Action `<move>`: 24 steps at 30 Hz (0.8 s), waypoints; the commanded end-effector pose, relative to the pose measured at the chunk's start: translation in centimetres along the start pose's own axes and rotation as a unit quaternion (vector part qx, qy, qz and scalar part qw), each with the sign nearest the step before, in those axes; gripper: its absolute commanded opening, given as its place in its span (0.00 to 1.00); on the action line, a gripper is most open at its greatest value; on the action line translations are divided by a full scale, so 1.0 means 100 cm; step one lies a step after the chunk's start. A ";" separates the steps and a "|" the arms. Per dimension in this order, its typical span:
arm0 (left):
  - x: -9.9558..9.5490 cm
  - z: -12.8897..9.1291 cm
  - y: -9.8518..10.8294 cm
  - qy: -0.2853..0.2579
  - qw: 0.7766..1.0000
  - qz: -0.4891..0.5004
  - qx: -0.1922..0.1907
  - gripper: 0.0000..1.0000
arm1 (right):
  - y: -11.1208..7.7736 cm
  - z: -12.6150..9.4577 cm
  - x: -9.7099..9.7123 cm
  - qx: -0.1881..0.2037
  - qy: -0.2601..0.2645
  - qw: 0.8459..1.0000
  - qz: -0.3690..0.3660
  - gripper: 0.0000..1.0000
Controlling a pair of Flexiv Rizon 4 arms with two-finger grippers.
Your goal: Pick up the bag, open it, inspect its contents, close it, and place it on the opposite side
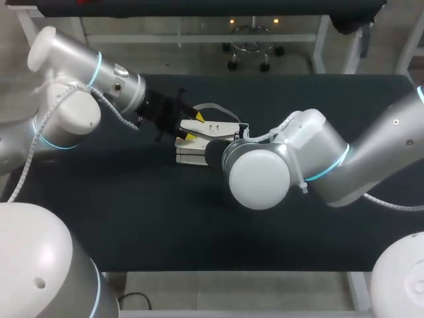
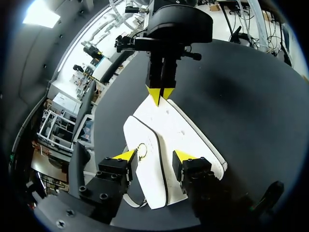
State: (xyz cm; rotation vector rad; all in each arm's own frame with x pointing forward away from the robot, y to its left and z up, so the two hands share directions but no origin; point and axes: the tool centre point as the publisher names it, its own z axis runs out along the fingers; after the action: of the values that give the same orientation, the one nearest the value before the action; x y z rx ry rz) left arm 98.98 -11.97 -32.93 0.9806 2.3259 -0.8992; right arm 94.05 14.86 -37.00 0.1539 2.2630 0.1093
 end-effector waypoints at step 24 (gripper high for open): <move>0.004 0.022 0.011 0.011 1.000 -0.006 -0.013 0.43 | -0.003 0.002 0.004 -0.022 -0.026 0.999 0.000 0.00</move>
State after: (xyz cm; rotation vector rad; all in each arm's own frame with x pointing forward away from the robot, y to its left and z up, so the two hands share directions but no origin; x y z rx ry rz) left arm 99.67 -12.48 -34.58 0.9741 2.3617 -0.8633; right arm 94.05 14.87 -37.01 0.1540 2.2627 0.1093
